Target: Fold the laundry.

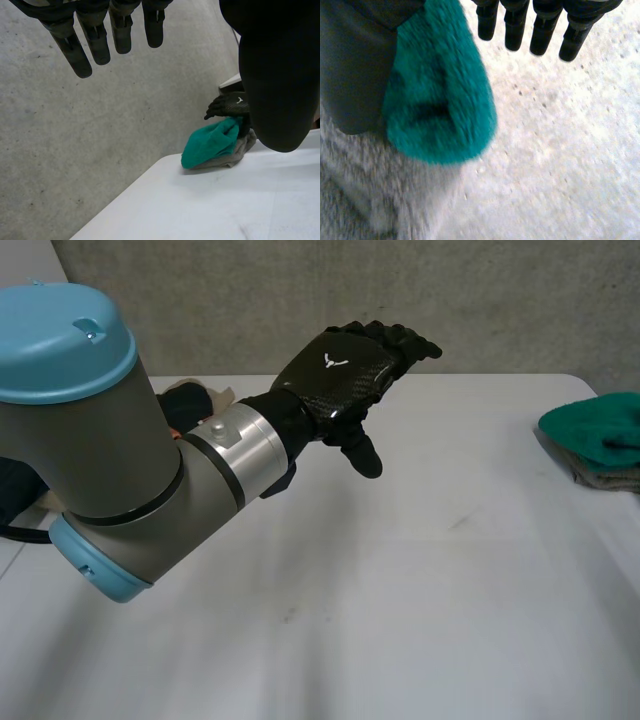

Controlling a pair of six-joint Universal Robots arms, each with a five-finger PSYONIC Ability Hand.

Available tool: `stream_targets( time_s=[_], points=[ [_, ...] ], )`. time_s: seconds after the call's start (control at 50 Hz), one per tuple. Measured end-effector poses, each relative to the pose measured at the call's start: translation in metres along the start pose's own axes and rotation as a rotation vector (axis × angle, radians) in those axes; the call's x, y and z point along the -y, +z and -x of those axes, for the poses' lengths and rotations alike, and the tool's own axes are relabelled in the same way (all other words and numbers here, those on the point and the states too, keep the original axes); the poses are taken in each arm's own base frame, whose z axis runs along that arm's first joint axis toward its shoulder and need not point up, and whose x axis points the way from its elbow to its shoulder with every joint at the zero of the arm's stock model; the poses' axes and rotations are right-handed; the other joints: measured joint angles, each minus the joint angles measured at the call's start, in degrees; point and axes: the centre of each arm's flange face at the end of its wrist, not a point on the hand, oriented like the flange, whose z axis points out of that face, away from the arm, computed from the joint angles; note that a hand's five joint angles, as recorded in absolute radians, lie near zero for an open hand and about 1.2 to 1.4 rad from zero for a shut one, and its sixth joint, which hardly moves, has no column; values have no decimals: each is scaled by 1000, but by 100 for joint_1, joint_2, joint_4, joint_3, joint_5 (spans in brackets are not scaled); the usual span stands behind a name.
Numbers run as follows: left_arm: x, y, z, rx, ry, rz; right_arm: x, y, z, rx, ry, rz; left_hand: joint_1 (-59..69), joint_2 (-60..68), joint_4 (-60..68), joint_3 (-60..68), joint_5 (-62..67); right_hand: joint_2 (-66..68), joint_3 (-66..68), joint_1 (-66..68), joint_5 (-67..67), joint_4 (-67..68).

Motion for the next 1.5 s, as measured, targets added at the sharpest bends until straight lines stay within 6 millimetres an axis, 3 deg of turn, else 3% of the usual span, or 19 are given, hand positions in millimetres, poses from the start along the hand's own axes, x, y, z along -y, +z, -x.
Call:
stream_targets(
  time_s=[0.08, 0.24, 0.38, 0.48, 0.56, 0.58, 0.62, 0.66, 0.68, 0.74, 0.78, 0.84, 0.92, 1.08, 1.18, 1.26, 1.32, 1.44, 1.5],
  points=[
    [1, 0, -3, -7, -2, -1, 0, -4, -13, -50, -17, 62, 0, 0, 0, 0, 0, -89, -147, -29, -49, -146],
    [2, -1, -16, -39, -9, -2, 24, -27, -81, -172, -24, 224, 0, 0, 0, 0, 0, -89, -147, -29, -49, -146],
    [9, -2, -26, -67, -7, -23, 52, -43, -133, -304, -33, 350, 0, 0, 0, 0, 0, -89, -147, -29, -49, -146],
    [30, -5, -24, -57, 15, -83, 87, -37, -146, -397, -77, 300, 0, 0, 0, 0, 0, -89, -148, -29, -49, -146],
    [54, -8, -13, -12, 45, -152, 142, -21, -117, -372, -68, 135, 0, 0, 0, 0, 0, -89, -147, -29, -49, -146],
    [54, -8, -13, -12, 45, -152, 142, -21, -117, -372, -68, 135, 0, 0, 0, 0, 0, -89, -147, -29, -49, -146],
    [69, -11, 9, 77, 69, -190, 180, -17, -85, -305, -32, 18, 0, 0, 0, 0, 0, -89, -147, -28, -49, -146],
    [75, -16, 44, 207, 94, -201, 216, -20, -43, -188, 17, -88, 0, 0, 0, 0, 0, -89, -147, -29, -49, -146],
    [75, -16, 44, 207, 94, -201, 216, -20, -43, -188, 17, -88, 0, 0, 0, 0, 0, -89, -147, -29, -49, -146],
    [70, -31, 117, 463, 164, -154, 254, -43, 26, 29, 90, -179, 0, 0, 0, 0, 0, -89, -147, -28, -49, -146],
    [61, -37, 144, 549, 207, -106, 261, -53, 47, 98, 110, -188, 0, 0, 0, 0, 0, -89, -147, -29, -49, -146],
    [28, -53, 201, 698, 315, 51, 269, -81, 94, 253, 148, -179, 0, 0, 0, 0, 0, -89, -147, -29, -50, -146],
    [-18, -64, 250, 773, 427, 228, 263, -106, 127, 362, 147, -127, 0, 0, 0, 0, 0, -89, -147, -29, -50, -146],
    [-127, -84, 346, 828, 550, 416, 232, -134, 159, 463, 60, -14, 18, 11, 11, 11, 1, -89, -147, -28, -50, -146],
    [-171, -87, 371, 804, 545, 428, 222, -140, 162, 474, 39, 17, 148, 58, 106, 68, 54, -89, -148, -29, -50, -146],
    [-191, -85, 379, 783, 536, 420, 216, -144, 163, 482, 37, 37, 4162, 3824, 3760, 3668, 3283, -89, -147, -29, -50, -146],
    [-193, -77, 377, 775, 536, 402, 214, -147, 164, 486, 39, 45, 4808, 5297, 5395, 5188, 4756, -89, -147, -28, -50, -146],
    [-144, -50, 355, 793, 547, 280, 214, -148, 164, 487, 41, 48, 4817, 5417, 5587, 5312, 4780, -89, -147, -29, -50, -146],
    [-89, -34, 328, 796, 528, 141, 216, -147, 162, 478, 41, 41, 4822, 5440, 5655, 5372, 4780, -89, -147, -29, -50, -146]
  ],
)
